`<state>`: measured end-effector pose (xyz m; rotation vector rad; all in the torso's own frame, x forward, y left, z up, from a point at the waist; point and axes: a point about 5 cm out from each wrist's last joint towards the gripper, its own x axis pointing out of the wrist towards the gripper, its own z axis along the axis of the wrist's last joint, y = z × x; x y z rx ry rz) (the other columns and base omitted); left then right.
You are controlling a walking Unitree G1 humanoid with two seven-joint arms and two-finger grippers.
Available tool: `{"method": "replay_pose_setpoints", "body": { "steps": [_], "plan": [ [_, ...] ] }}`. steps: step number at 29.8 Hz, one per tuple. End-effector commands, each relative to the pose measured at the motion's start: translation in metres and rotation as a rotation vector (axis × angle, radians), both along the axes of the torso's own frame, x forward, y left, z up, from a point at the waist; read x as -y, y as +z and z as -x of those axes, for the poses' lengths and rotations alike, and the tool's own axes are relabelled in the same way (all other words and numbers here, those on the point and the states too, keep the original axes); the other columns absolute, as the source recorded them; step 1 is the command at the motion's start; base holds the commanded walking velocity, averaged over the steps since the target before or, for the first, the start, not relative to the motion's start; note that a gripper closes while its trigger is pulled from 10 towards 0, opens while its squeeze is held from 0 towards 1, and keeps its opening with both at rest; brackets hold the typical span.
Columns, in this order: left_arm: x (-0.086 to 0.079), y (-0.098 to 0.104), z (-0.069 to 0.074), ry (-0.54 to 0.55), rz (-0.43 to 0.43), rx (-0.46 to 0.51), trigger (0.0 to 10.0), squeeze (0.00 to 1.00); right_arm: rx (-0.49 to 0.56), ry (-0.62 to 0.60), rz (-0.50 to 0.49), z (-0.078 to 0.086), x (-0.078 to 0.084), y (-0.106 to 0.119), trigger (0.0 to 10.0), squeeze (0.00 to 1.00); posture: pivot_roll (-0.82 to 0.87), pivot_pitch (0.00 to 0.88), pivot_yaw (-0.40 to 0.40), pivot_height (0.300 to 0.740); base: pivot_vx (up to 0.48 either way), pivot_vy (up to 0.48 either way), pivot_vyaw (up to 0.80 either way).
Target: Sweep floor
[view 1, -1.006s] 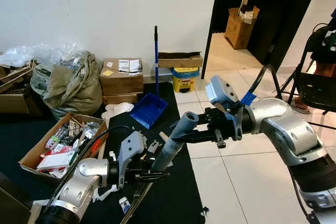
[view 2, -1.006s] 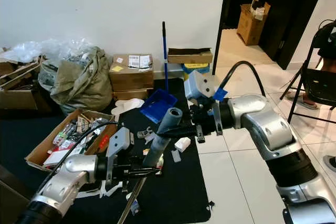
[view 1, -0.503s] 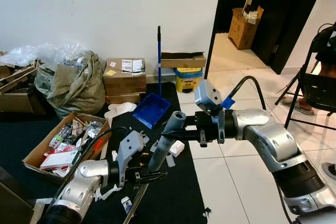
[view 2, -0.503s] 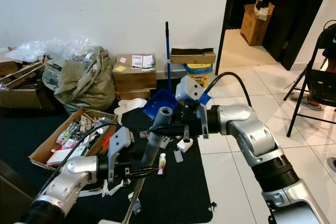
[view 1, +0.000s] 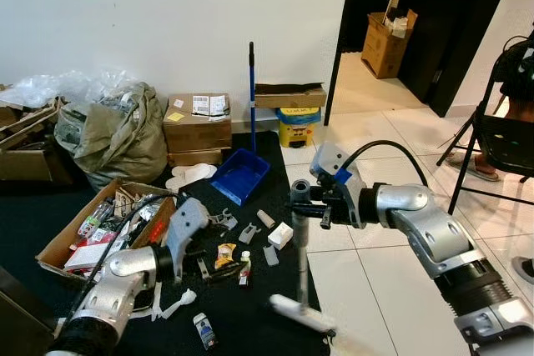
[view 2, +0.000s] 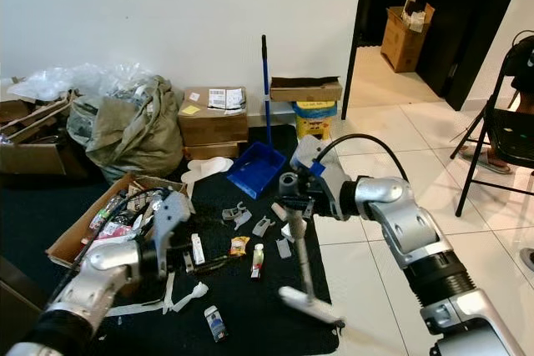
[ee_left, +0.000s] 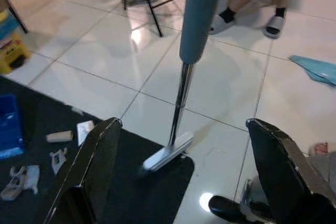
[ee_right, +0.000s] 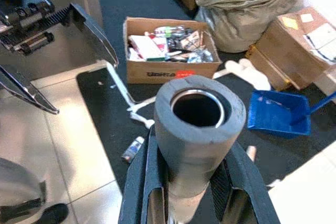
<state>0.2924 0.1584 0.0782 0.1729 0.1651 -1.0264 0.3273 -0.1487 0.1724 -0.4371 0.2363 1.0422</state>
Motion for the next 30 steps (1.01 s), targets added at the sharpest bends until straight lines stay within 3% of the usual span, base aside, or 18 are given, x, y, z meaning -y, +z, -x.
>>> {"method": "replay_pose_setpoints", "body": {
  "steps": [1,4,6,7,8,11,13,15,16,19,20,21,22,24,25,26,28,30],
  "plan": [
    [-0.01,-0.002,-0.002,0.062,-0.023,0.005,10.0,1.0,0.04,0.012,-0.023,-0.002,-0.004,0.007,0.0,0.0,-0.1,0.0,0.038,0.74,0.0,0.0,0.0],
    [-0.03,-0.016,-0.012,0.336,0.005,-0.022,10.0,1.0,0.045,-0.049,-0.025,-0.004,0.002,-0.004,0.0,0.0,-0.1,0.0,0.04,0.74,0.0,0.0,0.0],
    [-0.03,-0.016,-0.012,0.336,0.005,-0.022,10.0,1.0,0.045,-0.049,-0.025,-0.004,0.002,-0.004,0.0,0.0,-0.1,0.0,0.04,0.74,0.0,0.0,0.0],
    [-0.041,-0.039,-0.006,0.543,0.086,-0.146,10.0,0.0,0.05,-0.158,-0.025,-0.009,0.013,-0.016,10.0,0.0,-0.1,0.0,0.039,0.74,0.0,0.0,0.0],
    [-0.043,-0.048,-0.002,0.604,0.112,-0.19,10.0,0.0,0.052,-0.197,-0.031,-0.01,0.016,-0.019,10.0,0.0,-0.1,0.0,0.039,0.74,0.0,0.0,0.0],
    [-0.045,-0.055,0.002,0.651,0.126,-0.226,10.0,0.0,0.061,-0.235,-0.041,-0.012,0.018,-0.021,10.0,0.0,-0.1,0.0,0.039,0.74,0.0,0.0,0.0],
    [-0.052,-0.074,0.015,0.779,0.146,-0.319,10.0,0.0,0.096,-0.341,-0.083,-0.017,0.024,-0.025,10.0,0.0,-0.11,0.0,0.039,0.74,0.0,0.0,0.0],
    [-0.052,-0.074,0.015,0.779,0.146,-0.319,10.0,0.0,0.096,-0.341,-0.083,-0.017,0.024,-0.025,10.0,0.0,-0.11,0.0,0.039,0.74,0.0,0.0,0.0],
    [-0.06,-0.086,0.026,0.885,0.156,-0.386,10.0,0.0,0.106,-0.403,-0.127,-0.018,0.024,-0.028,10.0,0.0,-0.11,0.0,0.039,0.74,0.0,0.0,0.0],
    [-0.06,-0.086,0.026,0.885,0.156,-0.386,10.0,0.0,0.106,-0.403,-0.127,-0.018,0.024,-0.028,10.0,0.0,-0.11,0.0,0.039,0.74,0.0,0.0,0.0],
    [-0.069,-0.101,0.041,1.0,0.158,-0.463,10.0,0.0,0.096,-0.447,-0.174,-0.018,0.021,-0.035,10.0,0.0,-0.11,0.0,0.039,0.74,0.0,0.0,0.0],
    [-0.069,-0.101,0.041,1.0,0.158,-0.463,10.0,0.0,0.096,-0.447,-0.174,-0.018,0.021,-0.035,10.0,0.0,-0.11,0.0,0.039,0.74,0.0,0.0,0.0],
    [-0.077,-0.116,0.06,1.115,0.145,-0.542,10.0,0.0,0.069,-0.478,-0.191,-0.015,0.015,-0.047,10.0,0.0,-0.1,0.0,0.034,0.74,0.0,0.0,0.0],
    [-0.077,-0.116,0.06,1.115,0.145,-0.542,10.0,0.0,0.069,-0.478,-0.191,-0.015,0.015,-0.047,10.0,0.0,-0.1,0.0,0.034,0.74,0.0,0.0,0.0],
    [-0.082,-0.128,0.078,1.203,0.127,-0.611,10.0,0.0,0.048,-0.492,-0.205,-0.012,0.009,-0.058,10.0,0.0,-0.09,0.0,0.031,0.74,0.0,0.0,0.0],
    [-0.082,-0.128,0.078,1.203,0.127,-0.611,10.0,0.0,0.048,-0.492,-0.205,-0.012,0.009,-0.058,10.0,0.0,-0.09,0.0,0.031,0.74,0.0,0.0,0.0],
    [-0.083,-0.144,0.102,1.28,0.082,-0.705,10.0,0.0,0.052,-0.495,-0.219,-0.011,0.0,-0.063,10.0,0.0,-0.09,0.0,0.035,0.74,0.0,0.0,0.0],
    [-0.081,-0.147,0.106,1.289,0.072,-0.726,10.0,0.0,0.06,-0.495,-0.227,-0.012,-0.001,-0.061,10.0,0.0,-0.09,0.0,0.035,0.74,0.0,0.0,0.0]
  ]
}}
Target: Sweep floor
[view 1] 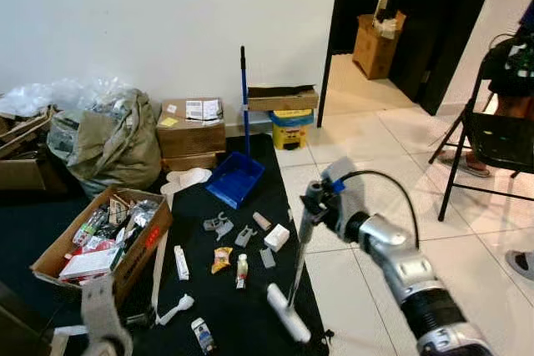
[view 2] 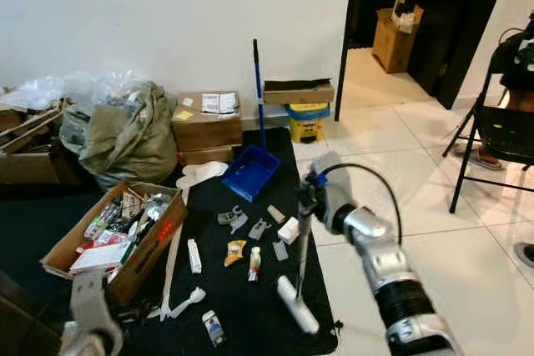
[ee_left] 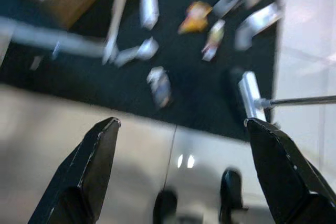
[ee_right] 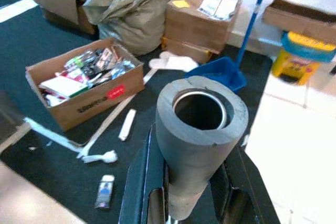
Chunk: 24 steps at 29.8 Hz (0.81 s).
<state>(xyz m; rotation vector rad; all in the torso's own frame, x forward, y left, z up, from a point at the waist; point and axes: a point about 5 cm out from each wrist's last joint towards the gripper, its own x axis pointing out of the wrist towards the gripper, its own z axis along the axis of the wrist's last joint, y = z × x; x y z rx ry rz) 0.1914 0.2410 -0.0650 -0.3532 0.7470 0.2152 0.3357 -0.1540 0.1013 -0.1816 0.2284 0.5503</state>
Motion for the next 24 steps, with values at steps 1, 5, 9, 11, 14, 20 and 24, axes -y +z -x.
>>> {"method": "replay_pose_setpoints", "body": {
  "steps": [1,5,9,11,14,20,24],
  "plan": [
    [0.001,-0.004,0.005,0.021,0.005,-0.035,10.0,0.0,0.067,0.016,-0.014,-0.004,-0.007,0.01,10.0,0.0,-0.09,0.0,0.035,0.74,0.0,0.0,0.0],
    [0.008,-0.011,0.014,0.008,0.009,-0.082,10.0,0.0,0.114,0.033,-0.027,-0.007,-0.006,0.021,10.0,0.0,-0.09,0.0,0.038,0.74,0.0,0.0,0.4],
    [0.014,-0.015,0.02,-0.003,0.013,-0.114,10.0,0.0,0.148,0.033,-0.038,-0.008,-0.006,0.028,10.0,0.0,-0.09,0.0,0.038,0.74,0.0,0.0,0.8],
    [0.018,-0.018,0.023,-0.014,0.015,-0.131,10.0,0.0,0.161,0.034,-0.039,-0.009,-0.007,0.03,10.0,0.0,-0.1,0.0,0.037,0.74,0.0,0.0,0.8],
    [0.019,-0.019,0.025,-0.014,0.016,-0.137,10.0,0.0,0.167,0.032,-0.046,-0.009,-0.009,0.031,10.0,0.0,-0.09,0.0,0.038,0.74,0.0,0.0,0.8],
    [0.019,-0.021,0.03,-0.012,0.02,-0.152,10.0,0.0,0.203,0.022,-0.06,-0.013,-0.013,0.037,10.0,0.0,-0.09,0.0,0.037,0.74,0.0,0.0,0.24],
    [0.019,-0.021,0.03,-0.017,0.022,-0.151,10.0,0.0,0.218,0.027,-0.075,-0.014,-0.016,0.042,10.0,0.0,-0.09,0.0,0.036,0.74,0.0,0.0,0.0]
  ]
}}
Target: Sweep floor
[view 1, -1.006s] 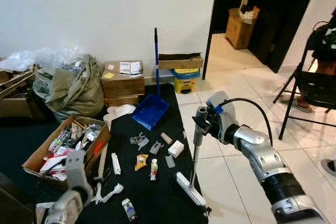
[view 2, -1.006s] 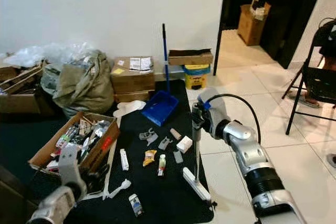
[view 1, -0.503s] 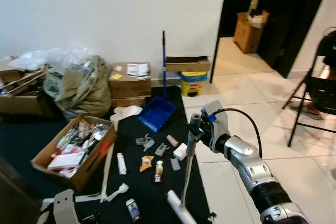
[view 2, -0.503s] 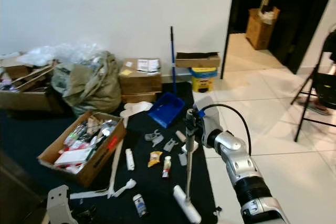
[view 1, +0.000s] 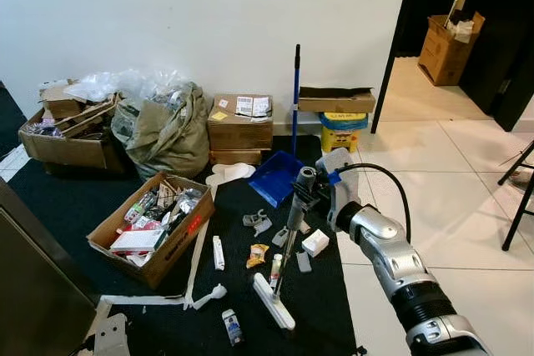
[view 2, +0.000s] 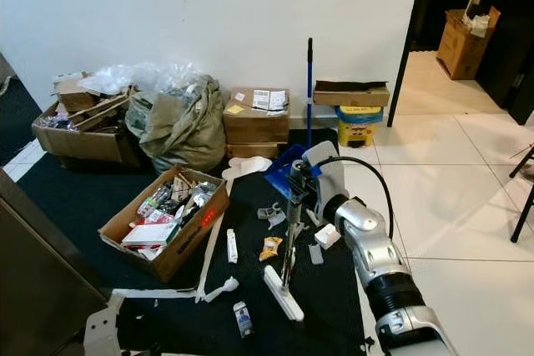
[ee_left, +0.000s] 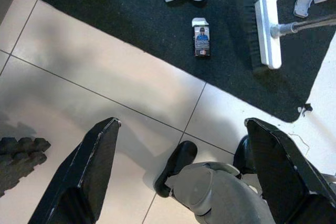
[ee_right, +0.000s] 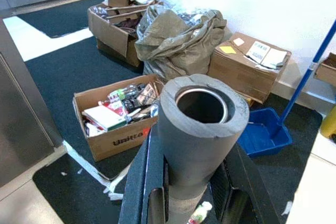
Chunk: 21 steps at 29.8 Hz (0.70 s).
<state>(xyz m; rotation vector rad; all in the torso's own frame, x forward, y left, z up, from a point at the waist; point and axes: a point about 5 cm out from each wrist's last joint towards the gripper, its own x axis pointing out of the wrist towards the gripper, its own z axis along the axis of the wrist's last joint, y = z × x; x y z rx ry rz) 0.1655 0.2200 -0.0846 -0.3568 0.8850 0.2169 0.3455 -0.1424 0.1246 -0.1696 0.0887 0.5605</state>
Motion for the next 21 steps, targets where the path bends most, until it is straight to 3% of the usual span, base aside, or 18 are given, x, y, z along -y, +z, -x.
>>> {"method": "replay_pose_setpoints", "body": {
  "steps": [1,21],
  "plan": [
    [-0.001,-0.001,0.004,-0.001,0.0,-0.017,10.0,0.0,0.093,0.009,-0.028,-0.005,-0.005,0.02,10.0,0.0,-0.09,0.0,0.036,0.74,0.0,0.0,0.0],
    [0.001,-0.001,0.002,0.0,-0.012,0.0,10.0,0.0,0.04,0.063,-0.001,0.004,-0.022,0.001,10.0,0.0,-0.09,0.0,0.024,0.74,0.0,0.0,0.0]
  ]
}}
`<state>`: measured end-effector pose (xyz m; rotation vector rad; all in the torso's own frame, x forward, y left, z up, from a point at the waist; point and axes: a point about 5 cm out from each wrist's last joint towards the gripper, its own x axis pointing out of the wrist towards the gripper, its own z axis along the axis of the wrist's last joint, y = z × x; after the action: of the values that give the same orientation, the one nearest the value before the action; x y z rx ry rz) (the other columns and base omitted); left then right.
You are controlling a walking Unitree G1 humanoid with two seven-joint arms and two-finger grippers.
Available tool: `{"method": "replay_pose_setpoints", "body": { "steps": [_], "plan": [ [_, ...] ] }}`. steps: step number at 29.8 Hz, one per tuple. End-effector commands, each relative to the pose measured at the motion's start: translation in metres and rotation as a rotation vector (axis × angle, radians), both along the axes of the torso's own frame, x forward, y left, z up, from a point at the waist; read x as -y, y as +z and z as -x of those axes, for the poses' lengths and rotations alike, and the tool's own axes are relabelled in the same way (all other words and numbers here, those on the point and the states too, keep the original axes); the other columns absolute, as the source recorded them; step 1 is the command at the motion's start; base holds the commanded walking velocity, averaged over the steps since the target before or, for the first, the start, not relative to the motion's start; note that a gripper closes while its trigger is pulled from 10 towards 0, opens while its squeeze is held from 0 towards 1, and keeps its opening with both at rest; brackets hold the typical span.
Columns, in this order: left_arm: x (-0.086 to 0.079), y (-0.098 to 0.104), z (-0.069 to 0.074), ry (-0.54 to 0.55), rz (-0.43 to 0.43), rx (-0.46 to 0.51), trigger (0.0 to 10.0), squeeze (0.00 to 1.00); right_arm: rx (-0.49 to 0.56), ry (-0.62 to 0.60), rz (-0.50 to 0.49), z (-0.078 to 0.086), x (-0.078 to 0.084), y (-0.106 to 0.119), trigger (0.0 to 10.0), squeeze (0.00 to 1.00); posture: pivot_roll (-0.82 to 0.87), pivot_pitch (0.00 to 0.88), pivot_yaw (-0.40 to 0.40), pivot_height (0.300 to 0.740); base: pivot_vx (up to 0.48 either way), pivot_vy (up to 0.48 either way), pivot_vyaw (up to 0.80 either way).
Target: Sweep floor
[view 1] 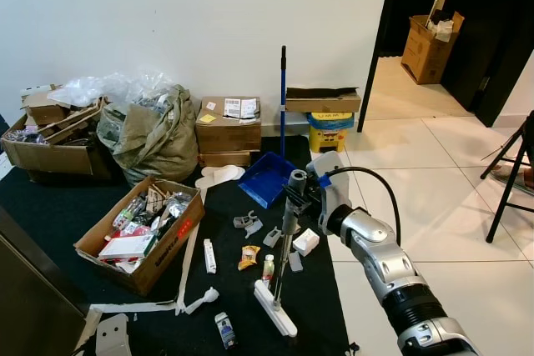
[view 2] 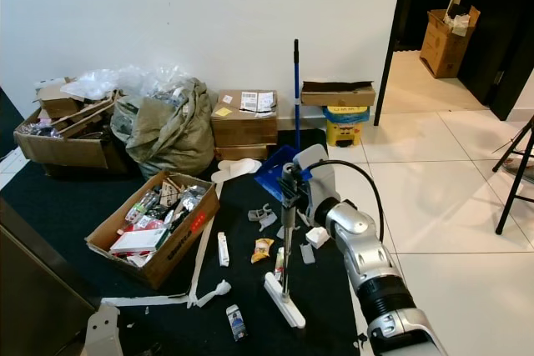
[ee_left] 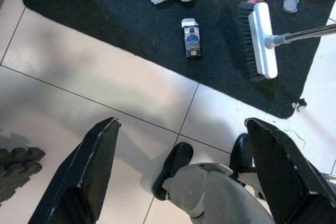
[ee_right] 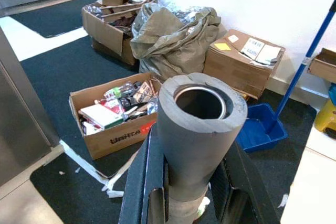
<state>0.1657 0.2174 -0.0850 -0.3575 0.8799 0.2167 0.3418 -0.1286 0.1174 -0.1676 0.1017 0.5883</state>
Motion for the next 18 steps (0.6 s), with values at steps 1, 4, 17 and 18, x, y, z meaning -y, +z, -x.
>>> {"method": "replay_pose_setpoints", "body": {
  "steps": [1,4,17,18],
  "plan": [
    [-0.0013,-0.0005,0.0018,-0.001,-0.012,-0.005,10.0,0.0,0.055,0.036,-0.003,0.0005,-0.0078,0.0078,10.0,0.0,-0.09,0.0,0.024,0.74,0.0,0.0,0.0],
    [-0.0012,-0.0005,0.0017,-0.006,-0.014,-0.005,10.0,0.0,0.063,0.043,0.008,0.0008,-0.008,0.0089,10.0,0.0,-0.09,0.0,0.024,0.74,0.0,0.0,0.27],
    [0.0013,-0.0007,0.001,-0.028,-0.012,-0.006,10.0,0.0,0.07,0.079,0.008,0.003,-0.012,0.0094,10.0,0.0,-0.1,0.0,0.022,0.74,0.0,0.0,0.8],
    [0.0012,-0.0007,0.001,-0.028,-0.013,-0.006,10.0,0.0,0.071,0.077,0.006,0.0028,-0.0123,0.0095,10.0,0.0,-0.09,0.0,0.023,0.74,0.0,0.0,0.8]
  ]
}}
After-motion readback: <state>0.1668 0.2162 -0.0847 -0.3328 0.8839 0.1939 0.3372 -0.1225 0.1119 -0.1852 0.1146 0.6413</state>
